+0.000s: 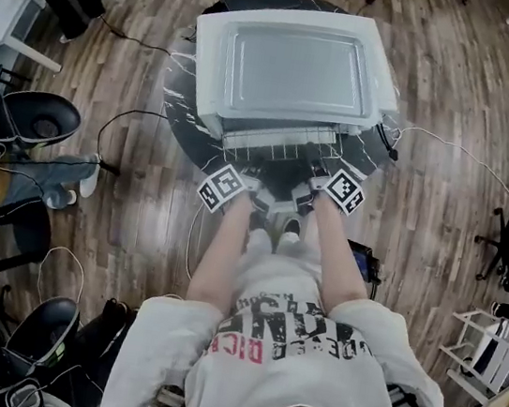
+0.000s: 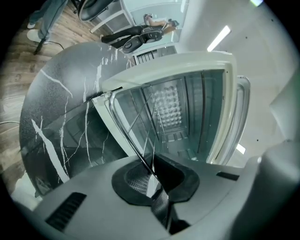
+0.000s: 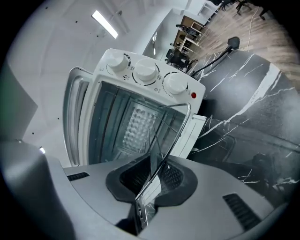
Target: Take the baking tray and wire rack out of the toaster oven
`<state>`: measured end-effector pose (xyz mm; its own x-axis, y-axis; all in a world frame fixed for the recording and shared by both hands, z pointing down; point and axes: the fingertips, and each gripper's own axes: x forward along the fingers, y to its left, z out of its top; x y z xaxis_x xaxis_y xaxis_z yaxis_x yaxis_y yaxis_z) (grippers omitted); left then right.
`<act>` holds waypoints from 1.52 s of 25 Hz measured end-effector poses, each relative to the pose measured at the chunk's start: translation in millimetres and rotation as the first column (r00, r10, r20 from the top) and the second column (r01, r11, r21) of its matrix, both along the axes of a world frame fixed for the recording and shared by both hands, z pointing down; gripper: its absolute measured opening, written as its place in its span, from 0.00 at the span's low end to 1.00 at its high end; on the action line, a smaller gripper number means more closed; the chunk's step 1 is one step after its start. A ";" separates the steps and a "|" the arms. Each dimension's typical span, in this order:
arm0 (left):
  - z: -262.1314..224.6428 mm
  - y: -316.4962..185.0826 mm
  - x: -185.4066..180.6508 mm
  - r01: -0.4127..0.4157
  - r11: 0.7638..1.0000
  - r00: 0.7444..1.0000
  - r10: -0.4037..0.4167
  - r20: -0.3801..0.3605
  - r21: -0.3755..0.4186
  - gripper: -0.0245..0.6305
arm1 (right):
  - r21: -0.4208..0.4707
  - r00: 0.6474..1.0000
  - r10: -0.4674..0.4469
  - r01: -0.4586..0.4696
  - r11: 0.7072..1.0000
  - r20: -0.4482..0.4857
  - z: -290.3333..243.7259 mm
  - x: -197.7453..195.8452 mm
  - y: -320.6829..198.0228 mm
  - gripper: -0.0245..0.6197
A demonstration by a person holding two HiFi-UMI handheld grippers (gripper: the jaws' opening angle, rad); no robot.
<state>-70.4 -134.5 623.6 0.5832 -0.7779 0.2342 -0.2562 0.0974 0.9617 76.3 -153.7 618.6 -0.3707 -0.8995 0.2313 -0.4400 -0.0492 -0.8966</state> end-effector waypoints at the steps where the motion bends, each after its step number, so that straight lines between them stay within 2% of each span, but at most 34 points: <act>1: -1.2 2.3 0.3 -0.005 1.000 1.000 0.005 0.002 -0.002 0.06 | -0.010 1.000 -0.008 0.008 1.000 -0.001 -0.8 -0.3 2.0 0.09; 8: -9.6 21.6 2.8 -0.038 0.999 0.999 0.037 0.012 0.013 0.06 | -0.038 0.999 -0.046 0.046 0.998 -0.013 -6.9 -0.7 21.5 0.09; 19: -22.7 45.1 0.6 -0.040 0.998 0.998 0.038 0.043 0.041 0.06 | -0.053 0.996 -0.064 0.067 0.996 0.055 -18.7 -3.1 46.0 0.06; 24: -26.7 70.8 6.2 -0.022 0.999 0.999 0.020 0.046 0.044 0.06 | -0.054 0.991 -0.111 0.115 0.992 0.081 -21.7 -0.3 67.9 0.05; 32: -40.6 114.7 13.2 0.016 0.994 0.999 -0.021 0.041 0.106 0.06 | 0.003 0.976 -0.193 0.193 0.981 0.098 -38.8 4.4 107.5 0.05; 38: -58.0 147.1 24.4 0.037 0.989 0.997 -0.045 0.058 0.143 0.06 | 0.037 0.969 -0.221 0.218 0.975 0.114 -53.8 14.5 137.3 0.05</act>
<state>-46.0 12.6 565.6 0.5380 -0.8287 0.1542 -0.3137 -0.0270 0.9491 90.8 -16.3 564.8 -0.5827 -0.7980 0.1537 -0.3296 0.0592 -0.9423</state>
